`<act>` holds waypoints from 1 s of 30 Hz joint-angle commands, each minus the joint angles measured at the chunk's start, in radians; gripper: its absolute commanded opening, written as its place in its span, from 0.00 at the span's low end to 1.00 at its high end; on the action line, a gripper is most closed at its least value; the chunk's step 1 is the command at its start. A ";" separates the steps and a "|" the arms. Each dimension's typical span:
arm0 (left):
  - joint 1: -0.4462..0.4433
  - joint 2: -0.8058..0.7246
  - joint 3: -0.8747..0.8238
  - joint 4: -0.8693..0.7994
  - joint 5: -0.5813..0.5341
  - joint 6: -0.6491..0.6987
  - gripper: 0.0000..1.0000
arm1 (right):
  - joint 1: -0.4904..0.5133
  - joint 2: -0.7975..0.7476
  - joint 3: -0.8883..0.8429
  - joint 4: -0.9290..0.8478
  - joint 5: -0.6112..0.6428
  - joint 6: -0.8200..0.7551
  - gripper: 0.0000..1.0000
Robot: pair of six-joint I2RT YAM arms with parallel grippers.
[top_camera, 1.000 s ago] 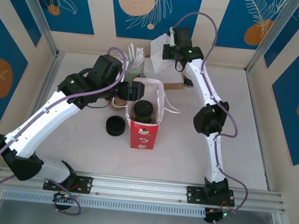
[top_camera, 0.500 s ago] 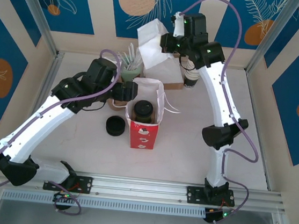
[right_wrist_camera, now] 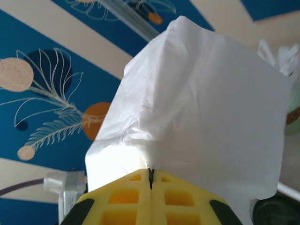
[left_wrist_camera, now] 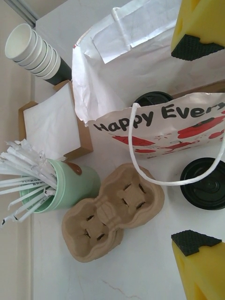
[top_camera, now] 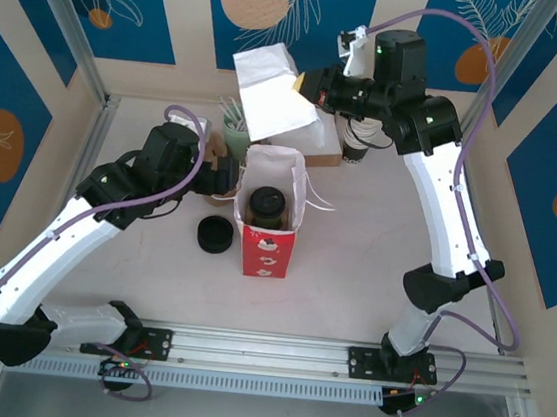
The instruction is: Pack the takeout coffee
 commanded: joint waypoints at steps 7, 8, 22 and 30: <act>0.015 -0.036 -0.044 0.036 -0.030 -0.004 0.96 | 0.024 -0.205 -0.473 0.334 -0.069 0.357 0.00; 0.015 -0.036 -0.047 0.042 -0.029 -0.005 0.96 | 0.028 -0.209 -0.502 0.347 -0.069 0.371 0.00; 0.018 -0.005 -0.049 0.060 -0.014 -0.019 0.99 | 0.150 -0.291 -0.751 0.334 0.201 0.329 0.00; 0.023 -0.012 -0.052 0.053 -0.030 -0.023 1.00 | 0.207 -0.290 -0.772 0.226 0.318 0.255 0.00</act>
